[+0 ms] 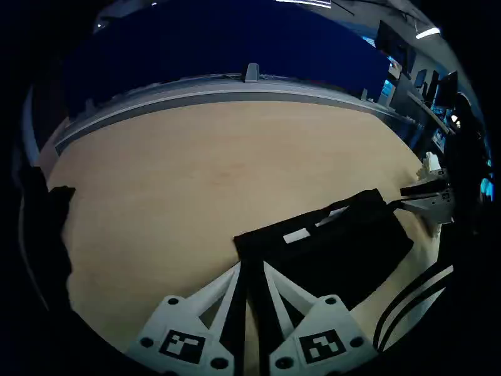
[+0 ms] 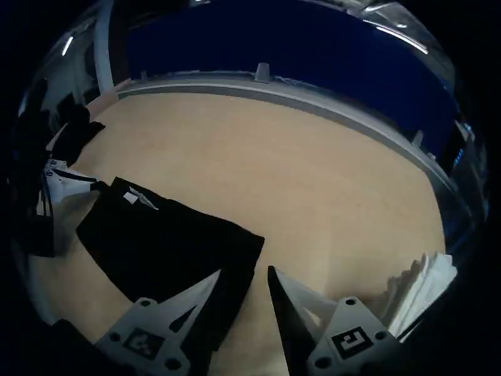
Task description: Fold towel
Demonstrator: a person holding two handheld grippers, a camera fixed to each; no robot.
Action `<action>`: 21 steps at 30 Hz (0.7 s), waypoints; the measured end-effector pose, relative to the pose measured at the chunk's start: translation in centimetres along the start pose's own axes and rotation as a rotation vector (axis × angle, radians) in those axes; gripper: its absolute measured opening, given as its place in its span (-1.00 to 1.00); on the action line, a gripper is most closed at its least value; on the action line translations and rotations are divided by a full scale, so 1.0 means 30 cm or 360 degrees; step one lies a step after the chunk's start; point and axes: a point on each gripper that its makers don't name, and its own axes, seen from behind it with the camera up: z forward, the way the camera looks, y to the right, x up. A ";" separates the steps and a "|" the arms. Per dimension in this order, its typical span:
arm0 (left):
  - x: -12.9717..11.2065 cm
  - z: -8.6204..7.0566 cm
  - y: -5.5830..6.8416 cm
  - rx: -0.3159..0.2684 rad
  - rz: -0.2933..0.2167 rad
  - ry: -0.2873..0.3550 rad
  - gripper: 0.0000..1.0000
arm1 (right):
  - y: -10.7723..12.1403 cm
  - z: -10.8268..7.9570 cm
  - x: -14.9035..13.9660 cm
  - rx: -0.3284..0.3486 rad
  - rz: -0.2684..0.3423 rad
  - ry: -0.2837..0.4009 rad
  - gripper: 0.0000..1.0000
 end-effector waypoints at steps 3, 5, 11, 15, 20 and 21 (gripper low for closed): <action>0.004 0.014 -0.012 0.0017 0.0003 -0.0007 -0.67 | 0.005 0.003 0.008 -0.0028 -0.0025 0.0009 0.34; 0.009 0.013 -0.016 0.0022 0.0000 -0.0007 -0.44 | 0.007 0.002 0.012 -0.0036 -0.0035 0.0014 0.52; 0.016 -0.001 -0.014 -0.0004 -0.0015 -0.0007 0.56 | 0.018 -0.014 0.019 -0.0044 -0.0024 0.0037 1.00; 0.016 -0.013 -0.021 0.0008 -0.0007 0.0000 0.83 | 0.024 -0.027 0.019 -0.0040 0.0004 0.0051 1.00; 0.013 -0.031 -0.010 -0.0001 -0.0011 0.0003 0.83 | 0.023 -0.048 0.015 -0.0032 0.0019 0.0057 1.00; 0.012 -0.036 -0.008 -0.0003 -0.0015 0.0003 0.83 | 0.022 -0.054 0.013 -0.0032 0.0020 0.0058 1.00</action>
